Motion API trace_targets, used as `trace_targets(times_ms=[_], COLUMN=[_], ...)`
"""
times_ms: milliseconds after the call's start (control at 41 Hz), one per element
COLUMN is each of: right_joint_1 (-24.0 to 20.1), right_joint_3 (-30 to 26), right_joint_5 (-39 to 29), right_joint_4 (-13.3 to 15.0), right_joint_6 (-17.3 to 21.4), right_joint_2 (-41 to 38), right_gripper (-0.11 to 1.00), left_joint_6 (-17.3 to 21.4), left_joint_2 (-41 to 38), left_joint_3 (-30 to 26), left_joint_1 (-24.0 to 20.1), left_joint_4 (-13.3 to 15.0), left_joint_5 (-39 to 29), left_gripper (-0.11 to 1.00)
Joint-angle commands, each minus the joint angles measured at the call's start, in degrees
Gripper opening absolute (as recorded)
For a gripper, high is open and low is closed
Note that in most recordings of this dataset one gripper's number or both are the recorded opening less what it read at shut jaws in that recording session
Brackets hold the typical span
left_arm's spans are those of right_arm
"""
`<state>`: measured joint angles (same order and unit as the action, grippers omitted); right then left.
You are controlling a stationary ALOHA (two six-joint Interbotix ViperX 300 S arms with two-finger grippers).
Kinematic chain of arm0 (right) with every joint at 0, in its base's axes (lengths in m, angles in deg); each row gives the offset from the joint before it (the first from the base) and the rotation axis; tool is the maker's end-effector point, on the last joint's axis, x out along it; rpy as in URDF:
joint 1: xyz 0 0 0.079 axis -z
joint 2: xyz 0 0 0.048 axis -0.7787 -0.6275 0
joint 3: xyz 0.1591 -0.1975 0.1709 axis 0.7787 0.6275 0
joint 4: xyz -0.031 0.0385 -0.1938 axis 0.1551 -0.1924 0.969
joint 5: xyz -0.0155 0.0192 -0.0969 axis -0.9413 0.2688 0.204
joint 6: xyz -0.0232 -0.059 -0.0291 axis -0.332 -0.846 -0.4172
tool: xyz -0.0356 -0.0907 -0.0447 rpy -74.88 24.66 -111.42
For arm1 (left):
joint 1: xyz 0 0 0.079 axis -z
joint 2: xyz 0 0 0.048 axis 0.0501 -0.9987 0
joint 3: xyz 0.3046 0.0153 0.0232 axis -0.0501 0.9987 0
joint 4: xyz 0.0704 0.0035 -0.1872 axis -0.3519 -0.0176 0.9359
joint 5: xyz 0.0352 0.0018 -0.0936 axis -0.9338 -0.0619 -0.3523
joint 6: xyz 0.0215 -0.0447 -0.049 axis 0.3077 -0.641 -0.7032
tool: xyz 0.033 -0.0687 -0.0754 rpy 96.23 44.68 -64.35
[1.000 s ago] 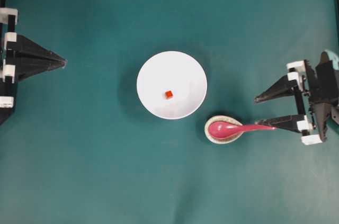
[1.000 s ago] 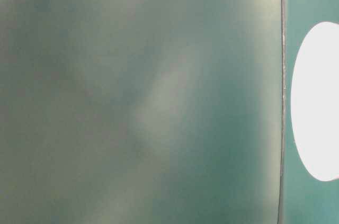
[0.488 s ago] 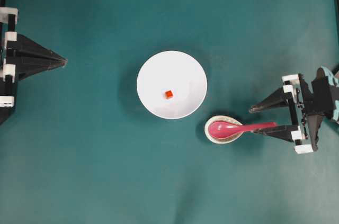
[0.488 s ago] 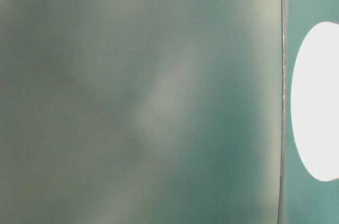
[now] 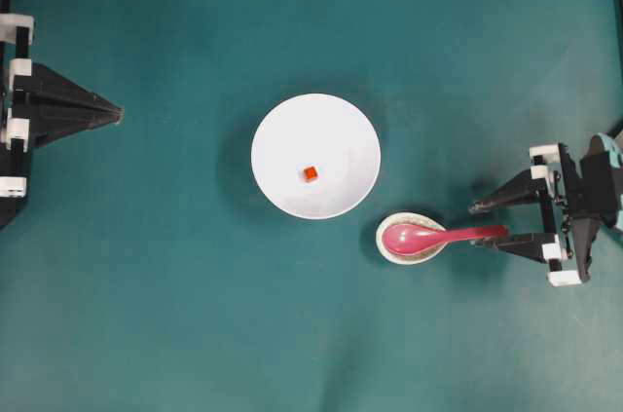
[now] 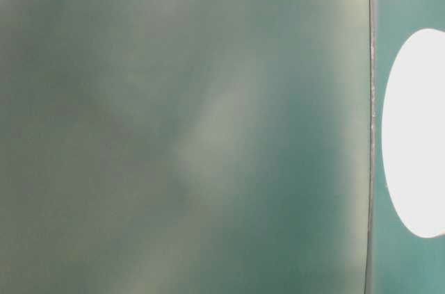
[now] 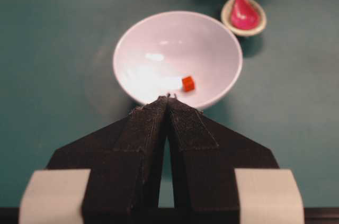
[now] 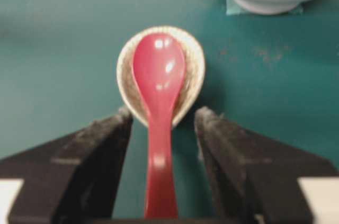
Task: Grip the spoon and scoop the red block from the bowl with right arm.
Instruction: 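Move the open right gripper down over the pink spoon handle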
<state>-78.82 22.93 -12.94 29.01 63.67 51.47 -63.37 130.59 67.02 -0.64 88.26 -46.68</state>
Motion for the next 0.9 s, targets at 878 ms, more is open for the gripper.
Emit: trace_targets(times_ms=[878], right_joint_1=[-2.1], right_joint_3=[-1.8], right_joint_5=[3.8], right_joint_4=[-0.9], right_joint_6=[4.1], right_joint_2=[-10.7], right_gripper=[0.56], left_joint_6=[-0.1], left_joint_2=[-0.4], left_joint_3=[-1.3], left_joint_1=[-0.3], left_joint_4=[0.0], left_joint_5=[0.5], left_gripper=[0.0])
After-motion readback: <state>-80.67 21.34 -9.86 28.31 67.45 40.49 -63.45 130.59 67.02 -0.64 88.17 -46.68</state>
